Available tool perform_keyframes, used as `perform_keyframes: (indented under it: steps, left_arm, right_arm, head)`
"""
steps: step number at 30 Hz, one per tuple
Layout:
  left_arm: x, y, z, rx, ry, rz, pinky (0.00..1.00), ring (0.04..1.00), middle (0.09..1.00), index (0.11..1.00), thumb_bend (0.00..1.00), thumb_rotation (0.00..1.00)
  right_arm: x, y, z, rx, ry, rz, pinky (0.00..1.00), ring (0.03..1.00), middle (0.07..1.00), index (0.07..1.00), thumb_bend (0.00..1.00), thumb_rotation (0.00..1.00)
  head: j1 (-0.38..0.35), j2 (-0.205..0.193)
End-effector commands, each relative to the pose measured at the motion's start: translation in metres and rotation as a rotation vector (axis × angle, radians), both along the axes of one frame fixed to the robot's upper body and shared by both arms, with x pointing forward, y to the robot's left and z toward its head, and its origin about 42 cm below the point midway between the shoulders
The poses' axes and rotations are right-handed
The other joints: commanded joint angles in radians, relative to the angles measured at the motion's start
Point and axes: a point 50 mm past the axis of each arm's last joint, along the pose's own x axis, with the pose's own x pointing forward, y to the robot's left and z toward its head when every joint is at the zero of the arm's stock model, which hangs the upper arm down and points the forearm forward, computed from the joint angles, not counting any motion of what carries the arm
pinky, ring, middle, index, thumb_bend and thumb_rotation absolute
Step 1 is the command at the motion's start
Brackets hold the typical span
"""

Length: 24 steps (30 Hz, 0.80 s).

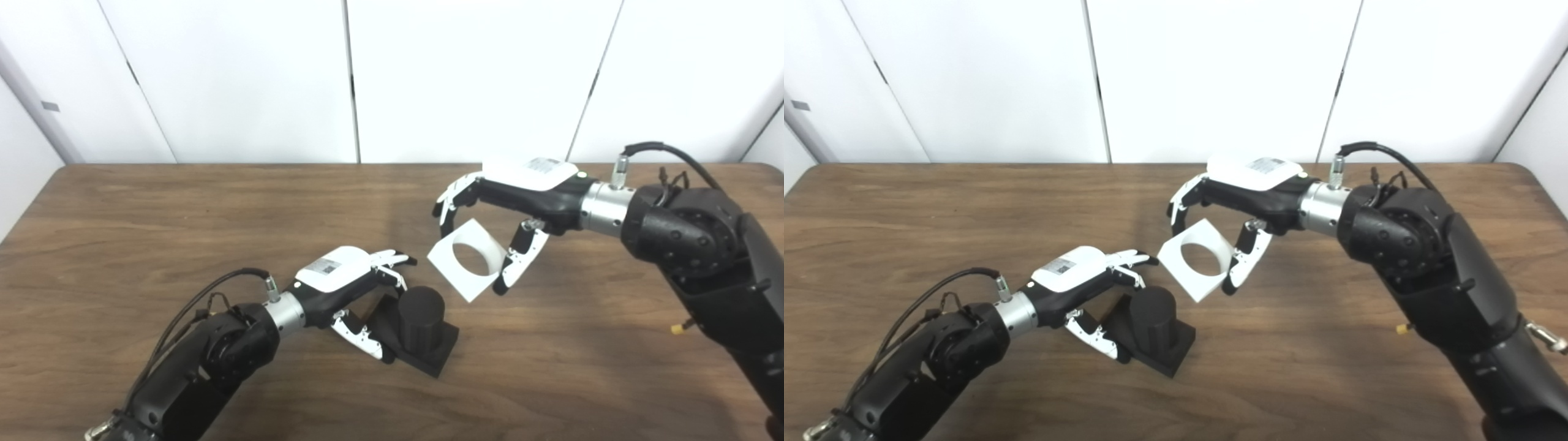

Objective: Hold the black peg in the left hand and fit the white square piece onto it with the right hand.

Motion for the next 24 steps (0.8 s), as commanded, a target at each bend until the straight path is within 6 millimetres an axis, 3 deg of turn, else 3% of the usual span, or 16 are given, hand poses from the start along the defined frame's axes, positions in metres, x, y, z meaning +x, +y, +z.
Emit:
perform_keyframes:
  steps: [1,24]
  left_arm:
    - [-0.009,-0.005,-0.023,0.121,0.090,-0.029,0.86,0.971,0.953,0.492,0.52,0.07]
    - [-0.008,-0.006,-0.021,0.118,0.090,-0.025,0.86,0.974,0.959,0.491,0.52,0.07]
  right_arm:
    - [-0.002,0.006,0.016,0.029,-0.054,0.027,0.73,0.832,0.781,0.477,0.52,0.13]
    - [-0.007,0.028,-0.006,0.071,-0.003,0.072,0.73,0.830,0.779,0.477,0.52,0.13]
  head:
    - [0.004,0.002]
    - [0.011,0.014]
